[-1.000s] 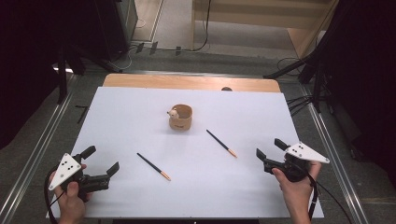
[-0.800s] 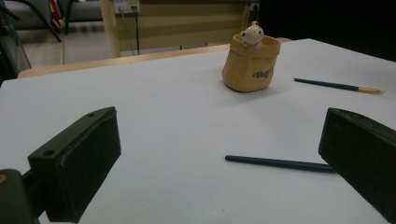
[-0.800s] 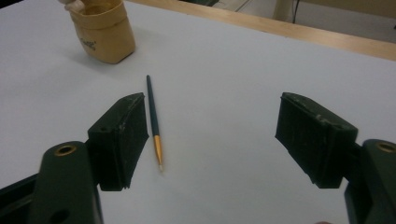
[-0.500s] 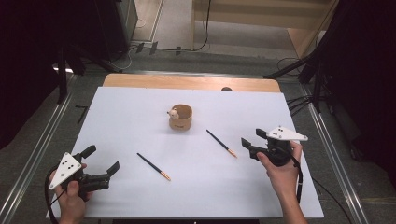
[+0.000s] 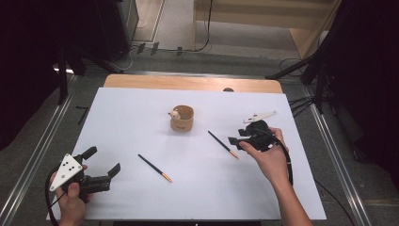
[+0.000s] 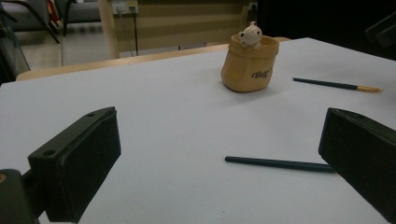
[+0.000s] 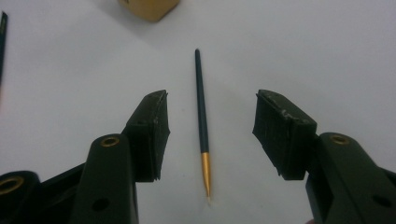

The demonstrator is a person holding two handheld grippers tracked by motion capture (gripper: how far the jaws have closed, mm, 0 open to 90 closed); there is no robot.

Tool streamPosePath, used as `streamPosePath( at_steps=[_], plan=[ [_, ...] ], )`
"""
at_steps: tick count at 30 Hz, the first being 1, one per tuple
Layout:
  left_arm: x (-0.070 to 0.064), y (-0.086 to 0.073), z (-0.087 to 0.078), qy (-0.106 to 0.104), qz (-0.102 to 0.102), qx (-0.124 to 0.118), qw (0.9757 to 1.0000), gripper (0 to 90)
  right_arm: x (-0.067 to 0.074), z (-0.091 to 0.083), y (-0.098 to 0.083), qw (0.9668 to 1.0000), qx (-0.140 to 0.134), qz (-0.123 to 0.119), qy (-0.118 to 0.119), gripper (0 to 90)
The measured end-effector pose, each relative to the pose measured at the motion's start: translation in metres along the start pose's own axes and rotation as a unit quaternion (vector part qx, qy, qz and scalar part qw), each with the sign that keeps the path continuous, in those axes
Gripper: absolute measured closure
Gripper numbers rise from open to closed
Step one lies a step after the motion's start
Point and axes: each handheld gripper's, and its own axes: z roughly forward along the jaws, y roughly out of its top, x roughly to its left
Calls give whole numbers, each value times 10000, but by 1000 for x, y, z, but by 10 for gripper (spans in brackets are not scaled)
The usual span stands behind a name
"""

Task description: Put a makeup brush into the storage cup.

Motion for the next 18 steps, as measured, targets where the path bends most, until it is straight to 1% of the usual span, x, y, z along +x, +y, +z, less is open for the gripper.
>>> streamPosePath(
  at_steps=[1,3,5,6,7,8,9,10,11,12,13,14,15,16,17,18],
  plan=[
    [0,0,0,-4,5,-1,10000,0,1,4,3,9998,208,-7,32,496],
    [0,0,0,-5,-5,-5,10000,0,3,12,8,9982,590,-19,-59,518],
    [0,0,1,-11,-1,-1,10000,0,6,21,12,9949,993,-77,-142,520],
    [0,0,1,-11,0,4,10000,0,6,21,12,9949,993,-77,-142,520],
    [0,0,1,-18,8,22,10000,0,8,28,16,9915,1276,-92,-235,550],
    [0,0,1,-18,8,22,10000,0,8,32,17,9902,1381,-86,-202,563],
    [-1,0,1,-26,12,22,10000,0,8,32,17,9902,1381,-86,-202,563],
    [-1,0,1,-33,18,20,10000,0,8,35,19,9884,1501,-80,-205,582],
    [-1,0,1,-32,24,27,10000,0,8,40,22,9848,1725,-73,-202,622],
    [-1,0,1,-35,25,23,10000,0,8,43,23,9829,1831,-103,-183,635],
    [-1,0,1,-34,26,14,10000,0,8,43,23,9829,1831,-103,-183,635],
    [-1,0,1,-35,36,20,10000,0,8,48,25,9785,2059,-71,-123,661],
    [-1,0,1,-32,40,29,10000,0,7,51,26,9762,2161,-109,-122,667],
    [-1,0,1,-36,36,33,10000,0,7,51,26,9762,2161,-109,-122,667],
    [-1,0,1,-43,32,34,10000,0,8,55,27,9712,2374,-114,-155,701],
    [-1,0,1,-47,39,41,10000,0,7,58,28,9694,2443,-183,-127,710]
  ],
)
